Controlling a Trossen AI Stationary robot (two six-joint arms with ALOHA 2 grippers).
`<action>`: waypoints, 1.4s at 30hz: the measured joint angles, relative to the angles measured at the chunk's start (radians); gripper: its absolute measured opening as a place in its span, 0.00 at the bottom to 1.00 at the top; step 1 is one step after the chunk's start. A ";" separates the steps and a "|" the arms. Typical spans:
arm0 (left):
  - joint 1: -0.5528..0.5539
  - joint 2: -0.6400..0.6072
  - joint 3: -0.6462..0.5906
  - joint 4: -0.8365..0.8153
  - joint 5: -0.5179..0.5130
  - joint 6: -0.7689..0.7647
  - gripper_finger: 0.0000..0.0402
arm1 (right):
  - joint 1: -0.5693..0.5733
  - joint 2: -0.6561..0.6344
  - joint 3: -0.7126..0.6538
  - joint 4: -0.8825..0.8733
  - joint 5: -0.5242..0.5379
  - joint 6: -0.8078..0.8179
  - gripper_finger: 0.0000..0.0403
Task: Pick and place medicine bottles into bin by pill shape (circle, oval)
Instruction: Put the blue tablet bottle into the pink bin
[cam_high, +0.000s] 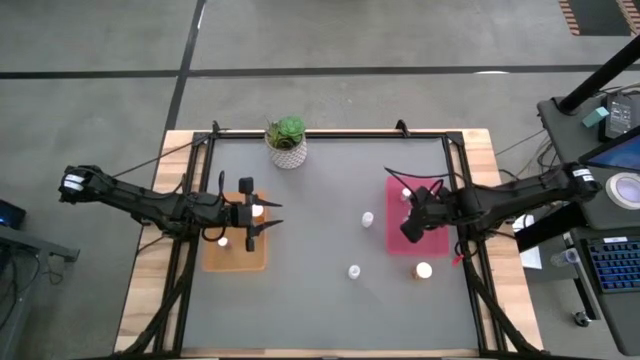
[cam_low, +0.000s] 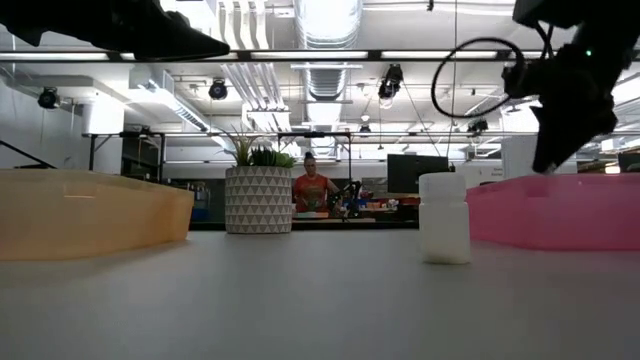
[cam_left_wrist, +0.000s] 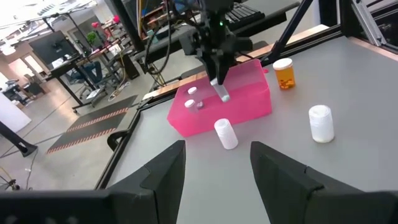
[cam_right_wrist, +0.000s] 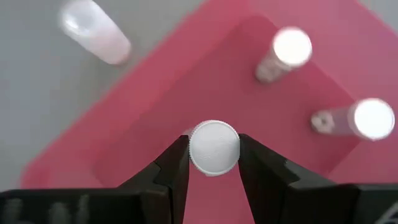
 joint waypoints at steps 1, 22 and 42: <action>0.000 0.000 0.000 0.000 0.000 0.000 0.41 | 0.000 0.005 -0.012 0.002 0.000 0.005 0.29; 0.001 0.000 -0.011 0.003 -0.027 0.001 0.41 | 0.000 0.125 -0.041 0.019 0.007 0.017 0.31; 0.001 0.000 -0.011 0.003 -0.027 0.001 0.41 | 0.000 0.122 -0.042 0.020 0.000 0.001 0.32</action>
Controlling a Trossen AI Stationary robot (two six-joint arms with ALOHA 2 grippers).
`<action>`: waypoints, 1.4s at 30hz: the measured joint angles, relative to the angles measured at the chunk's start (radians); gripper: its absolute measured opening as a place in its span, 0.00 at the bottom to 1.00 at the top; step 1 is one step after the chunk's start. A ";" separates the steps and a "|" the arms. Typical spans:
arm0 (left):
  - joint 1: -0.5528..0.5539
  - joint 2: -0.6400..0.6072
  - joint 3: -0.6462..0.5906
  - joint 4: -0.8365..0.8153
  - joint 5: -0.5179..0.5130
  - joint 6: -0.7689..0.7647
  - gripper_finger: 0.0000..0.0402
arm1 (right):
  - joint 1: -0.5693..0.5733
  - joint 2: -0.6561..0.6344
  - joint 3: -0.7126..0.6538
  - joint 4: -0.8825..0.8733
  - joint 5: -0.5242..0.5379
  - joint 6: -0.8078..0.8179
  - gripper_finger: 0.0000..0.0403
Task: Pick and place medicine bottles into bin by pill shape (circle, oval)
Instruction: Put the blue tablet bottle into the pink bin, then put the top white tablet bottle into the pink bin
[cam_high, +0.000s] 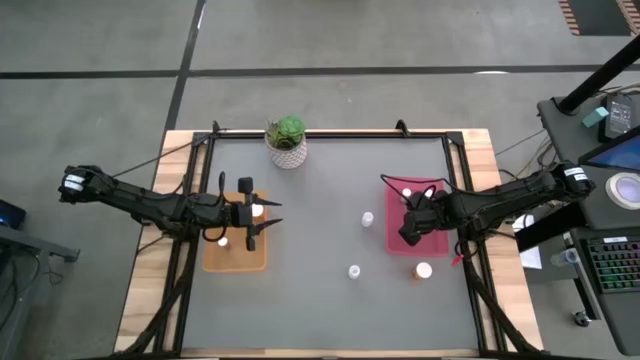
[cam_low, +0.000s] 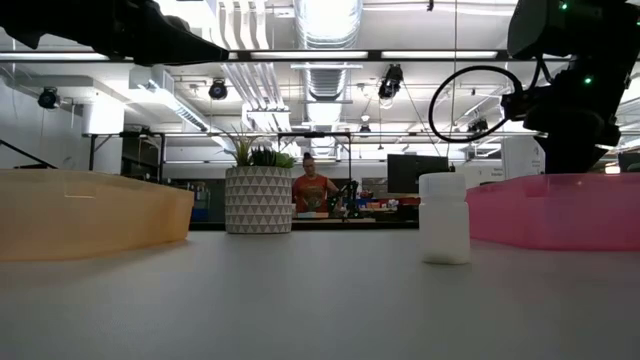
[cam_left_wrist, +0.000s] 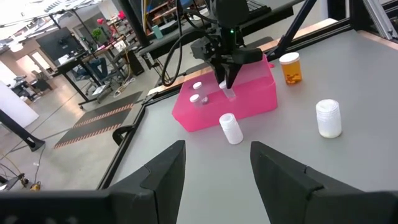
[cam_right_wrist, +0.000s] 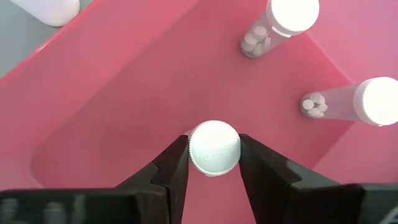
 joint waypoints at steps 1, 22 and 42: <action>0.000 0.000 0.000 0.000 0.000 0.000 0.41 | 0.000 0.000 0.000 0.001 0.000 0.000 0.32; 0.000 0.000 -0.001 0.000 0.000 0.000 0.41 | 0.000 0.000 0.018 0.000 -0.001 0.012 0.55; 0.000 0.000 -0.001 0.000 0.000 0.000 0.41 | 0.000 0.002 0.180 0.174 0.000 -0.025 0.54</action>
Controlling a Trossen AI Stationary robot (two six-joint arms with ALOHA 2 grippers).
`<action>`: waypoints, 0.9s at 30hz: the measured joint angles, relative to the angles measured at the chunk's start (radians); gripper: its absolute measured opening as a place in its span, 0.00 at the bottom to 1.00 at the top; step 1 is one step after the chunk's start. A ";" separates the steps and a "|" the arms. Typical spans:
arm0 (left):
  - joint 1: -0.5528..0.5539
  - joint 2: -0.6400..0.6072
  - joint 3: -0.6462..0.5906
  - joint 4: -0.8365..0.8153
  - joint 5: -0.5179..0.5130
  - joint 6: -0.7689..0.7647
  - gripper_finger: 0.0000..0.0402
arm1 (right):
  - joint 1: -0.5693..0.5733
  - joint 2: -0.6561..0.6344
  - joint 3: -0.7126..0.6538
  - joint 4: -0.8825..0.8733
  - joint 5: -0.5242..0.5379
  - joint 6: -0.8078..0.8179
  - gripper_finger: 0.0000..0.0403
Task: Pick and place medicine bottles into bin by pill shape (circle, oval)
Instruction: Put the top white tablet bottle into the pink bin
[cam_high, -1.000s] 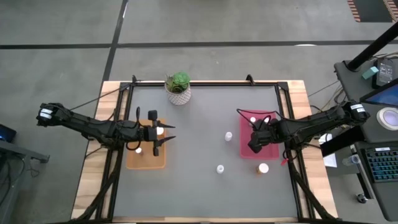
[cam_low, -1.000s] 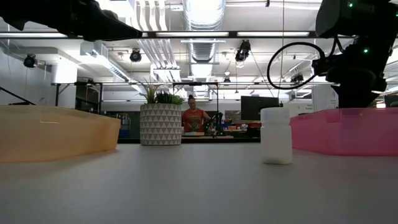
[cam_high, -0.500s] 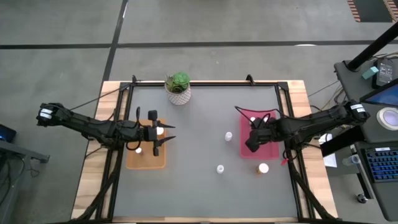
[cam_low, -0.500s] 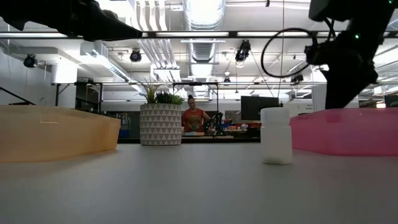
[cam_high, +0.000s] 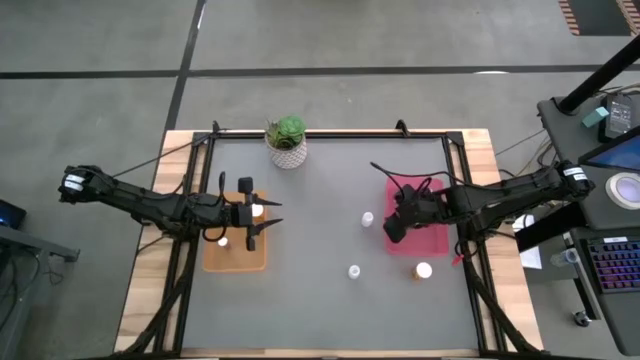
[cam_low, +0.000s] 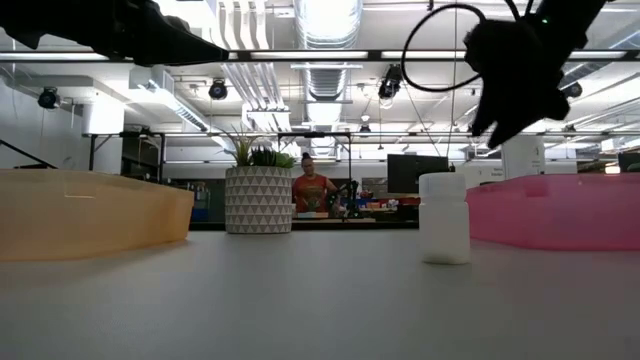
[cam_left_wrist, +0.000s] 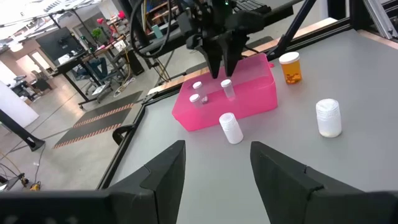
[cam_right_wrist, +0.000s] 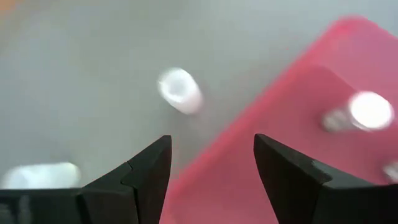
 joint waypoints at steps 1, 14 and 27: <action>0.000 0.000 0.000 0.000 0.000 0.000 0.41 | 0.000 0.001 0.000 0.028 0.000 -0.010 0.54; 0.000 0.000 0.000 0.005 0.000 0.000 0.41 | -0.001 0.105 0.017 0.160 0.000 -0.196 0.54; 0.000 0.000 0.000 0.005 0.000 0.000 0.41 | -0.060 0.303 0.101 0.169 0.037 -0.620 0.54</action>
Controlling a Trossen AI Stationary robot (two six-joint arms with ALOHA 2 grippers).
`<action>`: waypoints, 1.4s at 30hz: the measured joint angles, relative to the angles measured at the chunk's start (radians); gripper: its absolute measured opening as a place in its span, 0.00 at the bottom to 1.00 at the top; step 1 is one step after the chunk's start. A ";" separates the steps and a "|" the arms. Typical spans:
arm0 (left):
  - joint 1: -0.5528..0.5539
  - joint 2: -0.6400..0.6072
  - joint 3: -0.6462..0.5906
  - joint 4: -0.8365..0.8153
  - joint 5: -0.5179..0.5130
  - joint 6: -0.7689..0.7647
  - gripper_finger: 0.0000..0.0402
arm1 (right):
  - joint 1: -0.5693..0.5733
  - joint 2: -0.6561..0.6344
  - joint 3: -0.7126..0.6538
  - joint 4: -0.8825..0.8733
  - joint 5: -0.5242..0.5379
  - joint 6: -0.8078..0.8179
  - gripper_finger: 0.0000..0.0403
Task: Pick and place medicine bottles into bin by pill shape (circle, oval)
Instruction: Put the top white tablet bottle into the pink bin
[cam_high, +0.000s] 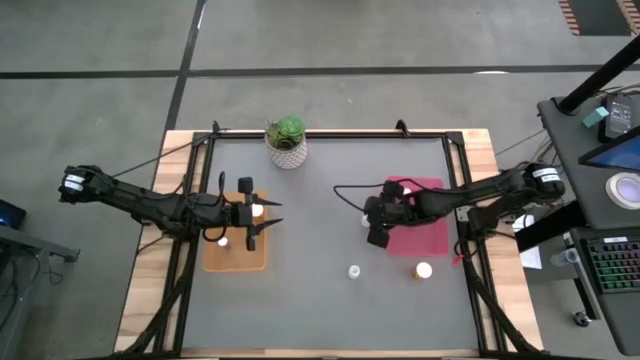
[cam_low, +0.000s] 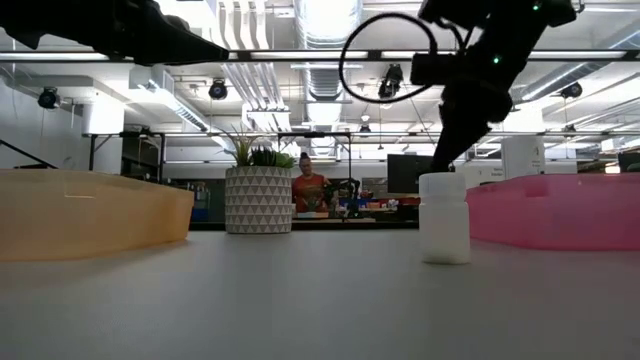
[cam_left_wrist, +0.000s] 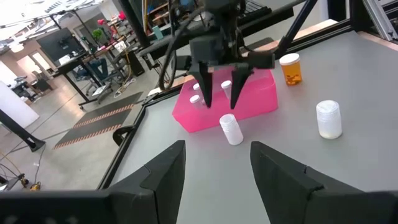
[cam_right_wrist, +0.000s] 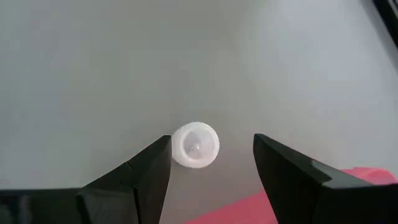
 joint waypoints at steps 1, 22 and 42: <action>0.000 0.000 0.000 0.000 0.000 0.000 0.41 | -0.007 0.008 0.001 -0.002 -0.001 -0.009 0.54; 0.000 0.000 -0.002 0.001 0.000 0.000 0.41 | -0.043 0.079 -0.004 0.015 -0.073 -0.016 0.54; 0.000 0.000 -0.002 0.001 0.000 0.000 0.41 | -0.043 0.127 -0.005 0.059 -0.072 -0.014 0.52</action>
